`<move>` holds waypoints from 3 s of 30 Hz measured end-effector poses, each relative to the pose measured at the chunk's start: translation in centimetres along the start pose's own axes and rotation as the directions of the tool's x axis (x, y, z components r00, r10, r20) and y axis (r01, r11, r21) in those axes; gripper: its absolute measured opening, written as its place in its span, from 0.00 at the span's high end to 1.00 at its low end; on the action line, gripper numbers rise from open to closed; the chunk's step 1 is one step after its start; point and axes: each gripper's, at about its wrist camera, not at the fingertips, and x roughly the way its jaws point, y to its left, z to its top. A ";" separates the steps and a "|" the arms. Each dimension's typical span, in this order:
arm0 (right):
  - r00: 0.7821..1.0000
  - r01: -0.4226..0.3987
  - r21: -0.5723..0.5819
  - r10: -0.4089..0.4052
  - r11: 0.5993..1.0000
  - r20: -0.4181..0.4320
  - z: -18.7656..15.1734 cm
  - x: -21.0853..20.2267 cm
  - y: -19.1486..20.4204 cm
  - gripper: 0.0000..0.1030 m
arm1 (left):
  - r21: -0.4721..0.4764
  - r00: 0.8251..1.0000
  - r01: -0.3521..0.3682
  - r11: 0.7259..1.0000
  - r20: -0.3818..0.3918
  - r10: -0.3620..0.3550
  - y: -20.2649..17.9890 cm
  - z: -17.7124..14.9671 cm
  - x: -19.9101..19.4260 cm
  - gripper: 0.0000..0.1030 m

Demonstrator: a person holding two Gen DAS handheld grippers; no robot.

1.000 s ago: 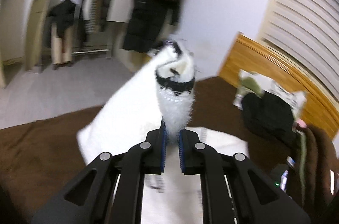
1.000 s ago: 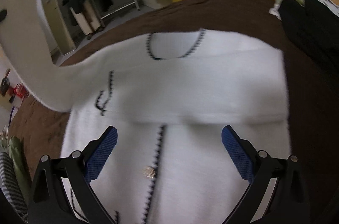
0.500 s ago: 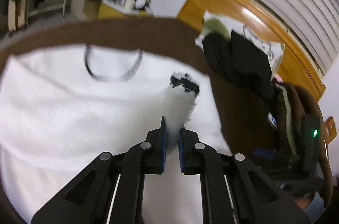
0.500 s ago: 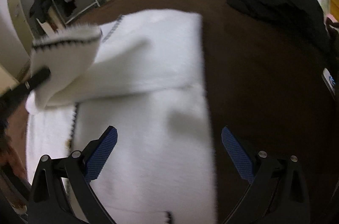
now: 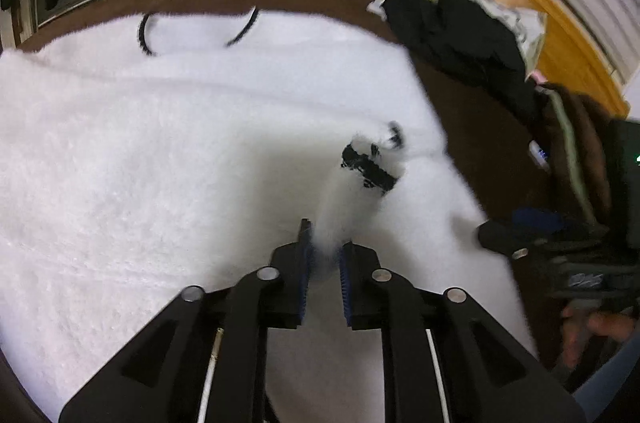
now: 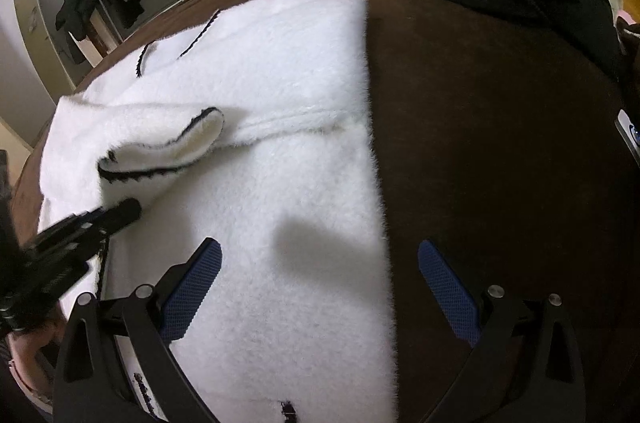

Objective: Fold large clothes
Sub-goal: 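Carry the sleeve across the body with the left tool and release, then grasp the black-trimmed side edge with the right tool and fold it inward, then open the right tool and withdraw it from the folded cardigan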

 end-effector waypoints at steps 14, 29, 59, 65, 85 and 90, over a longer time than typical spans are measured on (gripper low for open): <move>0.991 -0.128 0.017 0.127 0.992 0.036 2.0 -0.8 3.3 0.06 | 0.062 0.967 -0.256 0.965 0.009 0.256 5.0 3.5 -4.6 0.44; 0.969 -0.247 0.002 0.247 0.969 0.016 3.2 5.4 7.8 0.53 | -0.053 0.949 -0.317 0.947 -0.013 0.316 11.9 1.0 -2.5 0.38; 0.987 -0.029 -0.219 0.063 0.975 0.149 8.2 -0.4 12.2 0.87 | -0.109 0.908 -0.408 0.906 0.052 0.415 13.7 4.3 -6.5 0.20; 0.993 -0.012 -0.229 0.038 0.973 0.113 10.6 2.7 11.1 0.87 | -0.128 0.911 -0.406 0.905 0.013 0.411 15.8 4.7 -4.6 0.20; 0.998 -0.024 -0.208 0.034 0.978 0.043 10.6 9.1 8.2 0.64 | -0.105 0.925 -0.370 0.923 0.055 0.377 16.3 2.9 -2.5 0.14; 0.992 0.028 -0.254 0.005 0.967 0.128 10.5 6.6 8.9 0.20 | -0.089 0.920 -0.373 0.924 0.093 0.380 15.5 2.4 -5.3 0.14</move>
